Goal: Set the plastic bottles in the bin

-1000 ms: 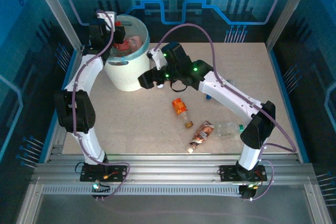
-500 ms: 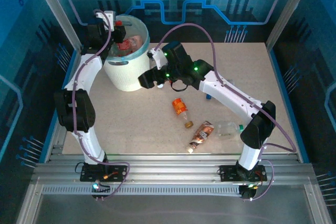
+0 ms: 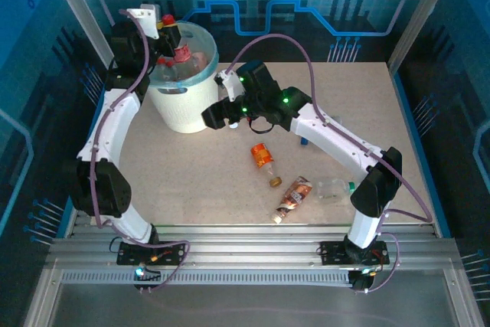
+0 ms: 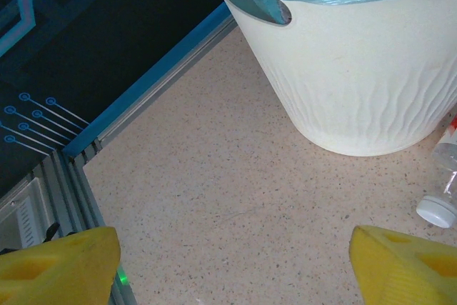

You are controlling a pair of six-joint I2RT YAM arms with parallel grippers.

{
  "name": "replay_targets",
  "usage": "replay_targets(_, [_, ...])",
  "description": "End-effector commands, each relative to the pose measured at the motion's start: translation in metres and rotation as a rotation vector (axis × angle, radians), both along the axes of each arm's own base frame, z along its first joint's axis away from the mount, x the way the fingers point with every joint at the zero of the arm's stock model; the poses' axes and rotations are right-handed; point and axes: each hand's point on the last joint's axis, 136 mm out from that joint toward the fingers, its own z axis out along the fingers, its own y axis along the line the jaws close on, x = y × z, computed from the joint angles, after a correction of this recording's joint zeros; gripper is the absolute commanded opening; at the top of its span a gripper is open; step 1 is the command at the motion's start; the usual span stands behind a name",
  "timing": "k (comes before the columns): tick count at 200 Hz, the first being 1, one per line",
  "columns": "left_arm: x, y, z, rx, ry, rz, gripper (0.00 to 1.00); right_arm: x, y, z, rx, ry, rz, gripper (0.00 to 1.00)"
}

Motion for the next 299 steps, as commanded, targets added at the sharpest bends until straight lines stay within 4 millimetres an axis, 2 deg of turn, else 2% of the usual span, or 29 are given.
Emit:
replay_targets(1, [-0.002,-0.021,-0.036,-0.027,0.083,-0.093,0.00,-0.001,-0.005,0.018,0.035,-0.013,0.000,0.85])
replay_targets(26, [-0.002,-0.032,-0.076,-0.028,0.154,-0.135,0.00,-0.002,-0.006,0.015,0.027,-0.009,-0.002,0.85])
replay_targets(46, [0.002,-0.031,-0.108,-0.005,0.203,-0.132,0.00,-0.003,-0.007,0.012,0.022,-0.002,-0.004,0.85])
replay_targets(63, [0.004,-0.029,-0.127,0.021,0.221,-0.131,0.00,-0.004,-0.008,0.010,0.020,0.002,-0.007,0.85])
replay_targets(97, [0.006,-0.028,-0.156,0.065,0.269,-0.136,0.00,-0.004,-0.012,0.007,0.010,0.002,-0.021,0.85])
replay_targets(131, [0.015,-0.017,-0.184,0.056,0.362,-0.125,0.00,-0.005,-0.013,0.003,0.005,0.006,-0.024,0.85])
replay_targets(151, [0.020,-0.015,-0.200,0.046,0.454,-0.136,0.05,-0.005,-0.014,0.003,0.005,0.010,-0.028,0.85])
replay_targets(166, [0.020,-0.019,-0.201,0.034,0.491,-0.162,0.11,-0.005,-0.014,0.004,0.007,0.010,-0.029,0.85])
replay_targets(190, [0.017,-0.025,-0.175,-0.009,0.442,-0.189,0.21,-0.005,-0.016,0.005,0.010,0.009,-0.035,0.85])
replay_targets(212, [0.016,-0.025,-0.133,-0.036,0.379,-0.180,0.56,-0.006,-0.016,0.008,0.015,0.006,-0.034,0.85])
replay_targets(222, [0.013,-0.024,-0.110,-0.046,0.346,-0.171,0.68,-0.008,-0.017,0.010,0.017,0.004,-0.033,0.85])
replay_targets(232, [0.008,-0.022,-0.082,-0.053,0.300,-0.156,0.76,-0.009,-0.018,0.013,0.020,-0.002,-0.034,0.85])
replay_targets(253, [-0.010,-0.018,-0.021,-0.076,0.197,-0.122,0.81,-0.014,-0.025,0.021,0.024,-0.018,-0.040,0.85])
replay_targets(271, [-0.031,-0.015,0.025,-0.104,0.119,-0.102,0.82,-0.019,-0.036,0.027,0.023,-0.044,-0.056,0.85])
replay_targets(286, [-0.053,-0.016,0.053,-0.131,0.071,-0.103,0.81,-0.023,-0.050,0.028,0.007,-0.066,-0.083,0.86])
replay_targets(299, [-0.073,-0.020,0.069,-0.153,0.042,-0.118,0.81,-0.026,-0.066,0.024,-0.015,-0.078,-0.117,0.86])
